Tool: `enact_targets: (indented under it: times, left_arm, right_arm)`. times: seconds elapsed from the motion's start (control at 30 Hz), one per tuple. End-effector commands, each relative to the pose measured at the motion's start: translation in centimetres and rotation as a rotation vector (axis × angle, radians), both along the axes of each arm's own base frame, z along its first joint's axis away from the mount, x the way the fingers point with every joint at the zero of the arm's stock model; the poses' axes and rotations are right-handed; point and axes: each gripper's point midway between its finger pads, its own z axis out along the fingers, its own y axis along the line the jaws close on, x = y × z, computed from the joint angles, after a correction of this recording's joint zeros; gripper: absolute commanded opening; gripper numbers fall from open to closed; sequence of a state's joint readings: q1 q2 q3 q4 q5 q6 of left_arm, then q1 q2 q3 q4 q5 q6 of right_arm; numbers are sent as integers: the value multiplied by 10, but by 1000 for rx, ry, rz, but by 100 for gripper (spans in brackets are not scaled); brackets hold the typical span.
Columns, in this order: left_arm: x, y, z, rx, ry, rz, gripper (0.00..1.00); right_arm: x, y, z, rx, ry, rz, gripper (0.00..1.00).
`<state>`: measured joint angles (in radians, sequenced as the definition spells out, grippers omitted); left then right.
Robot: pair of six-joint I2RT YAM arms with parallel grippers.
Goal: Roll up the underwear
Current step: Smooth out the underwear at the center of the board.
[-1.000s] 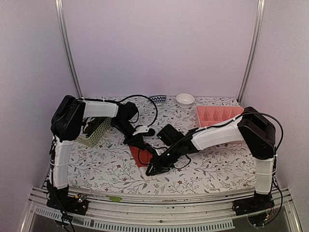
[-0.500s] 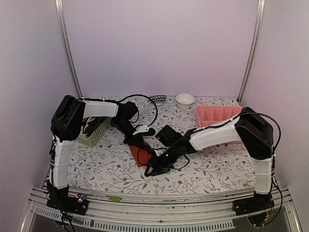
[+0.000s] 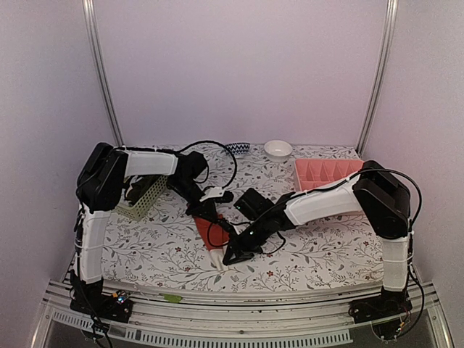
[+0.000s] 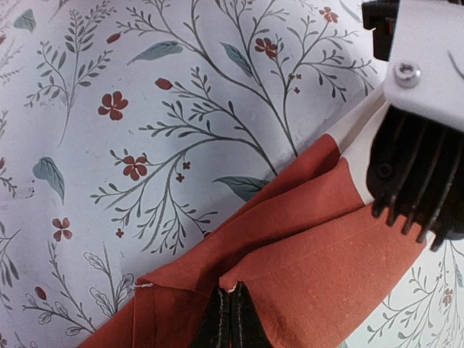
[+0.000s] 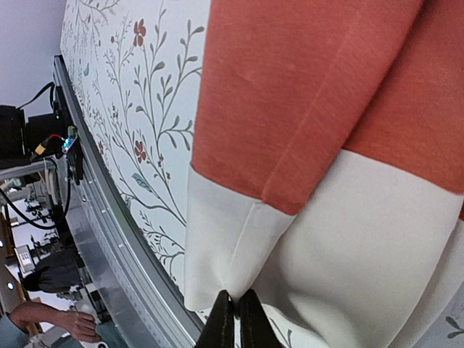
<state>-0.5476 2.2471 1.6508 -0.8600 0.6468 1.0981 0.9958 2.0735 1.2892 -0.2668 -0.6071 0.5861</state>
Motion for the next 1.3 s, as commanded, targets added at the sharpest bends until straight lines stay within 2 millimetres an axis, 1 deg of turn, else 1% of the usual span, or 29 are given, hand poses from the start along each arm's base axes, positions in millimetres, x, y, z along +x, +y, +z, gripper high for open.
enact_targets:
  times: [0.0, 0.17, 0.43, 0.83, 1.07, 1.27]
  left_arm:
    - [1, -3, 9, -23, 10, 5, 0]
    - [3, -2, 13, -27, 1, 7, 0]
    - [7, 0, 18, -37, -3, 26, 0]
    - [30, 1, 32, -91, -27, 115, 0]
    - [32, 0, 31, -94, -30, 123, 0]
    - [39, 1, 24, -77, -43, 144, 0]
  right_arm:
    - [2, 3, 18, 23, -33, 3, 1]
    - [4, -2, 20, 5, -58, 2, 0]
    - [20, -17, 25, -25, -89, -24, 0]
    - [26, -28, 21, -64, -107, -6, 0]
    - [33, -34, 20, -85, -126, -24, 0]
    - [36, -39, 16, -103, -125, -38, 0]
